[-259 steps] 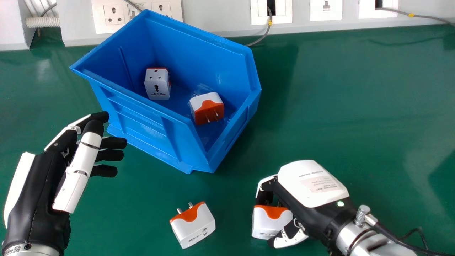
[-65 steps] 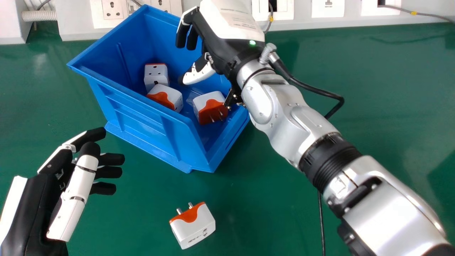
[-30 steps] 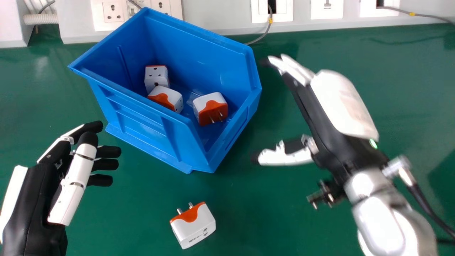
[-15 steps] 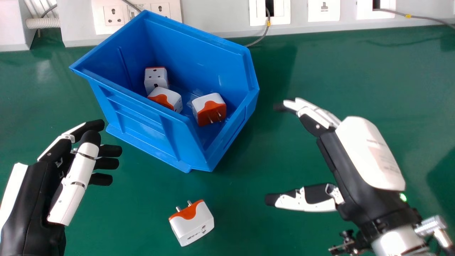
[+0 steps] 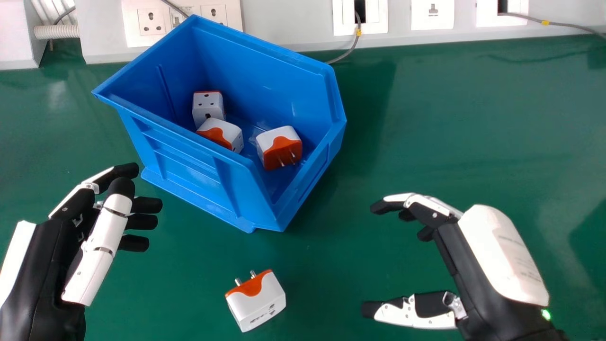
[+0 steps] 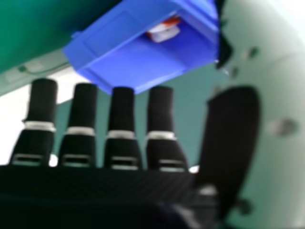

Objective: Pick all objects and put in blue box

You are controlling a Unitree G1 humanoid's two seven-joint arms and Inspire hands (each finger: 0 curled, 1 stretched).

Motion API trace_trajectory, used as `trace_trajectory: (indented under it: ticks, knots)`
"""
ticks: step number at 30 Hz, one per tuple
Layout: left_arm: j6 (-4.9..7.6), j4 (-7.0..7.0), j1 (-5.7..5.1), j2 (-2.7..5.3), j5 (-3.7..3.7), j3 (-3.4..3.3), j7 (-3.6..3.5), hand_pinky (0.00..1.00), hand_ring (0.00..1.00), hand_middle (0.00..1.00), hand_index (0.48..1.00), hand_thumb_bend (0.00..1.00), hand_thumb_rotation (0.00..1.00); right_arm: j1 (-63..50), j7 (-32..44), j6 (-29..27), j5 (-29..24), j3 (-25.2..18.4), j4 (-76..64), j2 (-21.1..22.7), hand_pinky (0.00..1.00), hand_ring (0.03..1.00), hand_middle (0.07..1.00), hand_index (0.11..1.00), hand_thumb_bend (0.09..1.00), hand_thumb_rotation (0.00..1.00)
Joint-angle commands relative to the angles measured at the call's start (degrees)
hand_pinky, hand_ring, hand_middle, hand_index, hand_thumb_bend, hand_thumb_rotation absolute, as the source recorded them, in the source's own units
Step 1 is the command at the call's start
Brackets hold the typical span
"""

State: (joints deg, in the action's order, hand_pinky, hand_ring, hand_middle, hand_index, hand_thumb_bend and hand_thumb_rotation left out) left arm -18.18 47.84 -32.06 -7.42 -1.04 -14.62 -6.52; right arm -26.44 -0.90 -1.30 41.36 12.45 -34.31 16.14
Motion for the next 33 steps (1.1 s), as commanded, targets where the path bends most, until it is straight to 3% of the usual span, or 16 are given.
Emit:
trace_trajectory:
  ticks: [1,13,22,33]
  knots:
    - [1.11,1.59,-0.39,-0.34,0.02,-0.11,-0.34,0.57,0.64,0.65,0.791,0.46,0.80,-0.71,0.39,-1.81,0.29,-0.30,-1.39,0.79,0.58,0.703,0.720,0.667,0.668,0.10]
    - [1.38,1.68,-0.76,0.10,0.33,0.71,-0.23,0.57,0.64,0.65,0.791,0.45,0.80,-2.50,5.17,-5.05,-0.58,2.83,-2.12,2.20,0.57,0.672,0.690,0.639,0.655,0.12]
    - [1.47,0.98,-0.12,-0.08,0.54,0.90,-0.22,0.57,0.64,0.65,0.791,0.45,0.80,1.12,11.18,-7.52,-2.67,8.68,0.01,2.57,0.57,0.670,0.687,0.633,0.634,0.13]
    - [1.46,0.41,0.71,-0.14,0.62,0.86,-0.28,0.57,0.64,0.65,0.792,0.44,0.80,5.43,10.83,-9.77,-3.80,13.12,4.25,0.58,0.54,0.662,0.685,0.640,0.625,0.13]
